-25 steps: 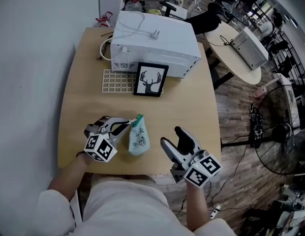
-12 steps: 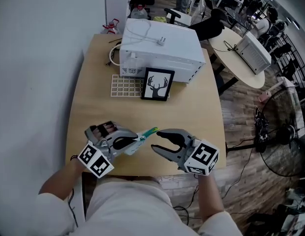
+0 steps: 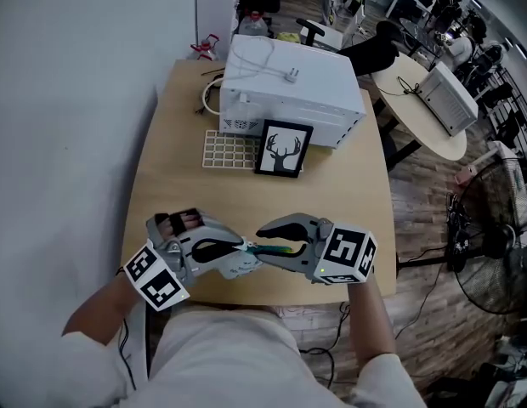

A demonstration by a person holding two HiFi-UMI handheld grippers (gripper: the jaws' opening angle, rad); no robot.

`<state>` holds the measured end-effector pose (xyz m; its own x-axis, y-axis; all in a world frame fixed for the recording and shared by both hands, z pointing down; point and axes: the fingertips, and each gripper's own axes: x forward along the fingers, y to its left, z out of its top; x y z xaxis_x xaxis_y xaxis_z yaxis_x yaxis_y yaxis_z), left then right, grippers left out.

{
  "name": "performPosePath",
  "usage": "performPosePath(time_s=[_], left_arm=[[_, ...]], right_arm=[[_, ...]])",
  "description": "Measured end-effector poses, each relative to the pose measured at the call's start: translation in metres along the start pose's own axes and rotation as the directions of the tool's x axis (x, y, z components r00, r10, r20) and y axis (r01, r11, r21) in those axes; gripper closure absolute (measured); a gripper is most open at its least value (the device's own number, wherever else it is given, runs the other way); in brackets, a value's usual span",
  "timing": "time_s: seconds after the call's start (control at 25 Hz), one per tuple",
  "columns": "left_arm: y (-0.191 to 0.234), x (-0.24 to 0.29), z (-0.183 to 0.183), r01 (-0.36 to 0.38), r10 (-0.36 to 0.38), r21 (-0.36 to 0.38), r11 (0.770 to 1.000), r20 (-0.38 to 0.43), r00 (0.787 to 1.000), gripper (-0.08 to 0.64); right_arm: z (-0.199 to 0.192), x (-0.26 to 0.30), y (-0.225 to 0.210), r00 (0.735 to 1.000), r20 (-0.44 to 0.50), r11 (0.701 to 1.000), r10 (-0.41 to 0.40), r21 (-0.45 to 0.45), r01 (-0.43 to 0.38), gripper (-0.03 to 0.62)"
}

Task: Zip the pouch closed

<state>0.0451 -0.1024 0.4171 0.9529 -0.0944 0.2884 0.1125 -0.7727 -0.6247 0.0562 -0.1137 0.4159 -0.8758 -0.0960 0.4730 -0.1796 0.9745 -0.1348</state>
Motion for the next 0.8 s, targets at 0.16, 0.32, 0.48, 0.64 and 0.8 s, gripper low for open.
performPosePath(time_s=[0.16,0.32,0.48,0.64,0.8], left_arm=[[0.003,0.001,0.009,0.006,-0.006,0.027,1.0,0.006,1.0,0.532],[0.003,0.003,0.016,0.027,-0.027,0.07,0.997,-0.001,1.0,0.532],[0.004,0.005,0.022,0.029,-0.029,0.1,0.995,0.0,1.0,0.532],[0.004,0.005,0.027,0.028,-0.028,0.113,0.993,0.0,1.0,0.532],[0.004,0.006,0.029,0.025,-0.025,0.116,0.993,0.005,1.0,0.532]], right_arm=[[0.001,-0.002,0.003,1.0,-0.009,1.0,0.022,-0.014,-0.023,0.462],[0.003,-0.006,0.007,0.998,-0.012,0.998,0.065,-0.01,-0.065,0.491],[0.001,-0.008,0.012,0.993,-0.039,0.994,0.111,-0.018,-0.111,0.491],[0.004,-0.009,0.016,0.987,-0.036,0.988,0.156,-0.008,-0.156,0.492],[-0.002,-0.008,0.013,0.986,-0.069,0.988,0.154,-0.01,-0.155,0.499]])
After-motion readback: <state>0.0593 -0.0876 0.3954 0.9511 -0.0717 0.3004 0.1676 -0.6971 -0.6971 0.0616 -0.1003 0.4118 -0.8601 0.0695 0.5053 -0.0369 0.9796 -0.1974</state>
